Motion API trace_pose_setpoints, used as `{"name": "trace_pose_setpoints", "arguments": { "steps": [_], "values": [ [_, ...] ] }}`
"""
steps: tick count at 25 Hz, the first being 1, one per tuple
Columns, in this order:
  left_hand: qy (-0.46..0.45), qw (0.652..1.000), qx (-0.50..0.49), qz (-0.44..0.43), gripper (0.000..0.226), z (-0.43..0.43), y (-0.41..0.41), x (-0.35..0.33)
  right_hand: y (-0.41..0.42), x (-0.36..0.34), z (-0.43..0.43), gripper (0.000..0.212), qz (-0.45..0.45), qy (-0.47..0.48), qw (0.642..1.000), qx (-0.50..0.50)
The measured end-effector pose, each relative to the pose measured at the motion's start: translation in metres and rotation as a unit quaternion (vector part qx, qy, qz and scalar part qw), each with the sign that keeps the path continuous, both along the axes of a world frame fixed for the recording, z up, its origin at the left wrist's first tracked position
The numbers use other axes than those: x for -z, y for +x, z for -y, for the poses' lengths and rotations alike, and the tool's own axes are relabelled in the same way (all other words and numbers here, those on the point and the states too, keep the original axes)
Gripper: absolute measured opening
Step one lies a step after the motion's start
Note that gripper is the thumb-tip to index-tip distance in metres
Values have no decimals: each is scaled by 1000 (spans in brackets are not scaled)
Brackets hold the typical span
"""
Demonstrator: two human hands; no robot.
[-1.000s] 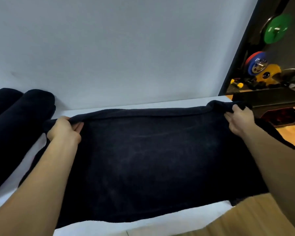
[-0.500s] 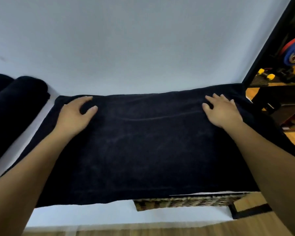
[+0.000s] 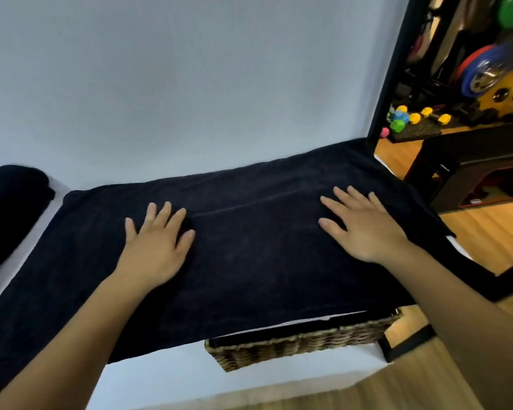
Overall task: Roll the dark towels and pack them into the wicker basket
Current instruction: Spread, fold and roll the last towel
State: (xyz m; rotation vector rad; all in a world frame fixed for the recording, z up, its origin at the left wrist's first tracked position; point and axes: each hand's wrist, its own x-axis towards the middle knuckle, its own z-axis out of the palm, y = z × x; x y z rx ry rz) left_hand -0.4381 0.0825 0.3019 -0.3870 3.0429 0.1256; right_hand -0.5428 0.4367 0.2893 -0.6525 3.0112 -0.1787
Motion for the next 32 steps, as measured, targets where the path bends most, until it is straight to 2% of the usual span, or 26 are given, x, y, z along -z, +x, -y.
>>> {"name": "trace_pose_setpoints", "arguments": {
  "steps": [3, 5, 8, 11, 14, 17, 20, 25, 28, 30, 32],
  "values": [
    [19, 987, 161, 6, 77, -89, 11, 7, 13, -9, -1, 51, -44, -116, 992, 12],
    [15, 982, 189, -9, 85, -99, 18, 10, 38, -12, -14, 53, -38, -152, 988, -10],
    [18, 978, 206, -31, 79, -68, 38, 9, 83, -7, -35, 76, -6, -66, 992, -105],
    [6, 976, 215, -34, 78, -43, 72, 11, 109, 5, -52, 87, -85, 36, 985, -147],
    [-15, 976, 218, -21, 91, -18, 105, 13, 114, 11, -53, 89, -100, 82, 977, -168],
    [-37, 984, 174, -5, 98, 16, 123, 13, 105, 8, -54, 75, -64, 80, 982, -157],
    [-18, 998, 57, 0, 98, 72, 131, 7, 91, -8, -35, 61, 1, 72, 986, -151],
    [4, 997, -55, 45, 110, 134, 144, 0, 82, -10, 12, 64, 4, 52, 982, -182],
    [23, 992, -88, 83, 112, 128, 126, -16, 88, -13, 14, 65, -5, 1, 988, -153],
    [-14, 996, 25, 81, 95, 75, 100, -28, 98, -17, 0, 65, -28, -47, 994, -95],
    [12, 981, 185, 51, 79, -10, 76, -33, 109, -16, -23, 58, -65, -72, 995, -24]
  ]
}}
